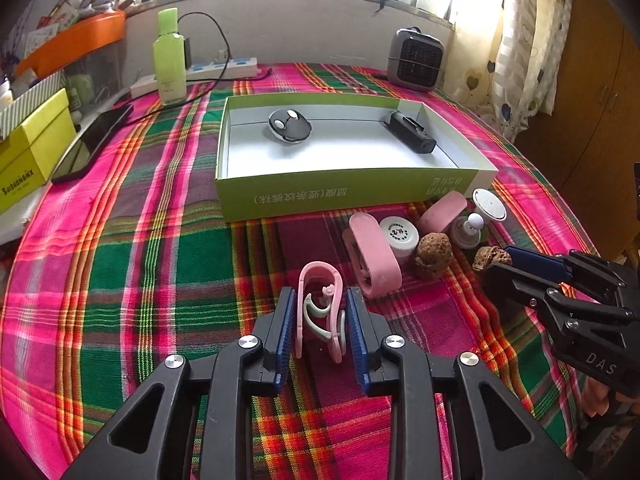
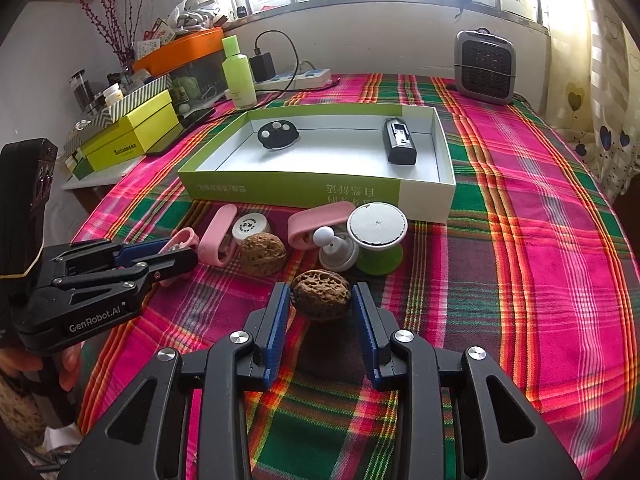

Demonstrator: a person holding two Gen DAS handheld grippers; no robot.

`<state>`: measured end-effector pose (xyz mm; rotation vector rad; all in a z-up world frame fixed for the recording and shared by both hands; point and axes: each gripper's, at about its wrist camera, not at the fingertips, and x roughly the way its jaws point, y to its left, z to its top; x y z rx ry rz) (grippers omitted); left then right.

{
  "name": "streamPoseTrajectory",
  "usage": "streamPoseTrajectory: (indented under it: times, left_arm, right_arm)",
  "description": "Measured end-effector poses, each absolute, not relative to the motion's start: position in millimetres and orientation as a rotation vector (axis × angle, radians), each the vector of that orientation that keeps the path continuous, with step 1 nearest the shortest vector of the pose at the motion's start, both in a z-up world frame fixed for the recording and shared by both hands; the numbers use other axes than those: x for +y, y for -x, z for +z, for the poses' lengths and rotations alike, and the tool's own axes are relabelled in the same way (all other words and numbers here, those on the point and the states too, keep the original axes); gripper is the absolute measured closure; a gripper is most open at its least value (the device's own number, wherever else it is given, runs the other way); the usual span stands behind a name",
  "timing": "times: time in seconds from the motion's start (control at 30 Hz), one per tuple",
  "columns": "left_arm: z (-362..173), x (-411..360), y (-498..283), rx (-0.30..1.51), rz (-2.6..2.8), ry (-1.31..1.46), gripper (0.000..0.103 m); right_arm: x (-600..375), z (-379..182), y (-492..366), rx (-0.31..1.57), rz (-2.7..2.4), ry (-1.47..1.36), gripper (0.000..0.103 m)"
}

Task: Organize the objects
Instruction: 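Lift the walnut with the right tool while the left tool lifts the pink clip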

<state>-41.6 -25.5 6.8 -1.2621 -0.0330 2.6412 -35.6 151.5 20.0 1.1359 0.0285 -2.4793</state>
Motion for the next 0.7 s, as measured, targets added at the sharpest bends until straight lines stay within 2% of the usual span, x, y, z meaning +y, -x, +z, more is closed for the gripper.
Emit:
streamPoseTrajectory:
  times: [0.3, 0.53, 0.7]
  left_arm:
    - [6, -16, 39, 0.010, 2.651, 1.249, 0.066]
    - [6, -14, 39, 0.022, 2.660, 1.249, 0.065]
    - [6, -15, 39, 0.009, 2.664, 1.250, 0.065]
  right_arm:
    - [144, 17, 40, 0.081, -2.478, -1.157, 0.069]
    - [138, 12, 47, 0.112, -2.465, -1.194, 0.068]
    - [135, 11, 49, 0.126, -2.465, -1.197, 0.063]
